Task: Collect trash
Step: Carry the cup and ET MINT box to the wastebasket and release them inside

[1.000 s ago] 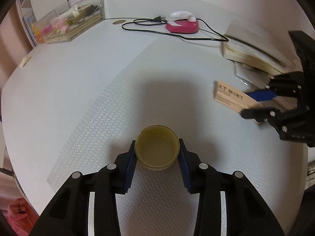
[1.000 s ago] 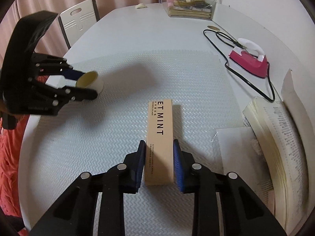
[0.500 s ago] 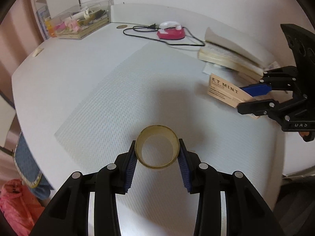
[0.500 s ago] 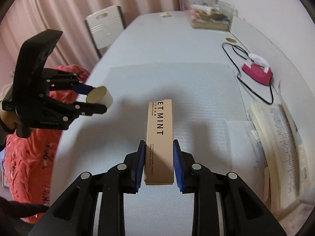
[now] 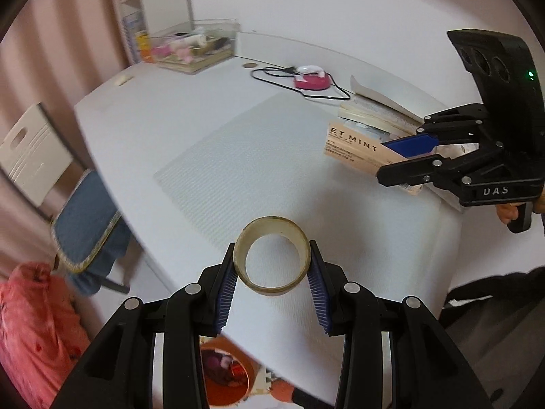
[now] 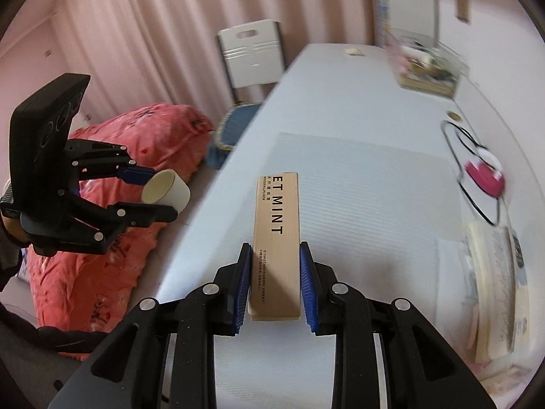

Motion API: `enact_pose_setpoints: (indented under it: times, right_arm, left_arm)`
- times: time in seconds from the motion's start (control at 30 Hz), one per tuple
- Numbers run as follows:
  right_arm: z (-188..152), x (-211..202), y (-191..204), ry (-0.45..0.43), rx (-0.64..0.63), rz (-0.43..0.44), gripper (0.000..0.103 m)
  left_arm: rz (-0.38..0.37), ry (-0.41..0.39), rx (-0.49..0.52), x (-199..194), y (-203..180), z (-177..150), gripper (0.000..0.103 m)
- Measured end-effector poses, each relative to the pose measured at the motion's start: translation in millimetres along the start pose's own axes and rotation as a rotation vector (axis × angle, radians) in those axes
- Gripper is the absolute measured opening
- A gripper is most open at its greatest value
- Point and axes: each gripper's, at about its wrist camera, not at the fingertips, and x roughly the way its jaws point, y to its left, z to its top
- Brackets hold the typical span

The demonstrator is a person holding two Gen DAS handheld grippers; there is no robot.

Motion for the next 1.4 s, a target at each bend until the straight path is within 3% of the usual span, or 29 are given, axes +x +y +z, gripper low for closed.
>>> enact_pose_setpoints:
  times: [0.27, 0.7, 0.9, 1.07, 1.4]
  right_arm:
    - [19.6, 17.5, 51.4, 0.021, -0.122, 0.107, 0.028]
    - [57.5, 93.7, 187.0, 0.118, -0.371, 0.307, 0.028]
    - [66.0, 139.6, 238.4, 0.164, -0.419, 0.359, 0.028]
    - [61.1, 196.7, 270.2, 0.224, -0.386, 0.394, 0.028]
    - [37.3, 278.9, 284.5, 0.342, -0.365, 0.374, 0.028]
  left_arm:
    - [0.099, -0.008, -0.153, -42.2, 19.3, -51.6, 0.041]
    - [0.227, 0.033, -0.448, -75.3, 79.5, -146.5, 0.041]
    - [0.236, 0.061, -0.553, -70.9, 110.5, -185.4, 0.041]
    - [0.213, 0.077, -0.609, -52.1, 134.6, -210.4, 0.041]
    - [0.149, 0.125, -0.666, -5.5, 168.4, -253.8, 0.041]
